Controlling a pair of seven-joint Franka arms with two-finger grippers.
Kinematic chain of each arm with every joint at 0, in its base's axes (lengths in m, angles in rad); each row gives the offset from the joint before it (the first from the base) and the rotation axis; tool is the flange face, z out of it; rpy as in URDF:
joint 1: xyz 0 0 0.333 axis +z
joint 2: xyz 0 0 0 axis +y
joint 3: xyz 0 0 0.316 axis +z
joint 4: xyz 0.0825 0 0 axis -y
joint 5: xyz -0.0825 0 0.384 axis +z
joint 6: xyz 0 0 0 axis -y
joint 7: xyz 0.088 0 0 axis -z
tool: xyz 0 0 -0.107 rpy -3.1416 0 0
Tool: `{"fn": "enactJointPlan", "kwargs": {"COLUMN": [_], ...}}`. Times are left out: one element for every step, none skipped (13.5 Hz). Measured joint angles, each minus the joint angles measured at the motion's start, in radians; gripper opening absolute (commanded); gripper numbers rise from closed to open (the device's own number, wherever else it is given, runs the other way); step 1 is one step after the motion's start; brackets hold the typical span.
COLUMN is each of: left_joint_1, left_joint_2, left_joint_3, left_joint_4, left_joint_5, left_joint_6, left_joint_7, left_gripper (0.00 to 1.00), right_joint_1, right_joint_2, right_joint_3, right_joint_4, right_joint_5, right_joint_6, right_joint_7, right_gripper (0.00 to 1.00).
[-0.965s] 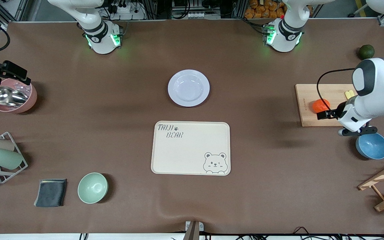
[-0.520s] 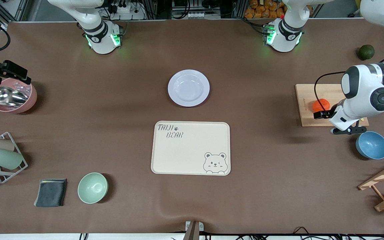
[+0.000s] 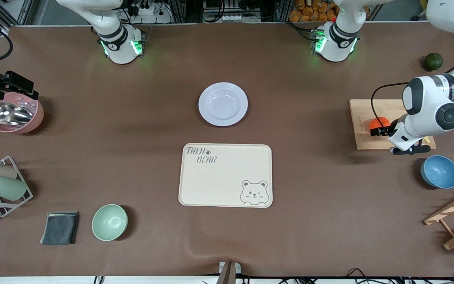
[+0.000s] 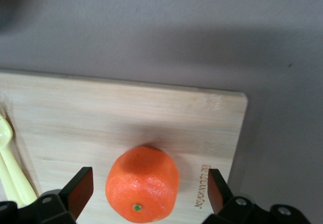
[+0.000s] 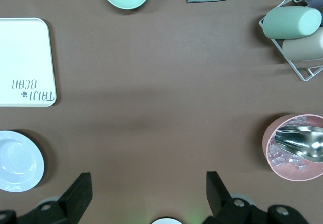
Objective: Place orange and plate with both arms
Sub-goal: 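Lift the orange and carry it toward the white plate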
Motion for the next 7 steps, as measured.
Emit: {"fn": "enactJointPlan", "kwargs": {"left_joint_1": [0.011, 0.019, 0.023, 0.023, 0.023, 0.023, 0.023], "left_joint_2": [0.006, 0.011, 0.016, 0.020, 0.023, 0.025, 0.026], "left_joint_3": [0.000, 0.000, 0.000, 0.000, -0.001, -0.001, -0.001], "left_joint_4": [-0.002, -0.002, -0.004, -0.007, -0.012, -0.017, -0.022], "left_joint_5": [0.000, 0.000, 0.000, 0.000, 0.000, 0.000, 0.000], "left_joint_6": [0.003, 0.005, 0.005, 0.005, 0.005, 0.007, 0.008], "left_joint_7": [0.000, 0.000, 0.000, 0.000, 0.000, 0.000, 0.000], "left_gripper": [1.00, 1.00, 1.00, 1.00, 1.00, 1.00, 1.00], "right_joint_1": [0.003, 0.009, 0.016, 0.022, 0.024, 0.024, 0.023], "right_joint_2": [0.006, 0.016, 0.030, 0.048, 0.070, 0.093, 0.111], "right_joint_3": [0.001, 0.003, 0.004, 0.006, 0.007, 0.007, 0.006], "right_joint_4": [-0.001, -0.001, -0.002, -0.004, -0.007, -0.009, -0.012], "right_joint_5": [0.004, 0.007, 0.009, 0.009, 0.010, 0.010, 0.010], "right_joint_6": [0.000, 0.003, 0.010, 0.016, 0.020, 0.022, 0.022], "right_joint_7": [-0.001, -0.002, -0.002, -0.002, -0.002, -0.002, -0.010], "right_gripper": [1.00, 1.00, 1.00, 1.00, 1.00, 1.00, 1.00]}}
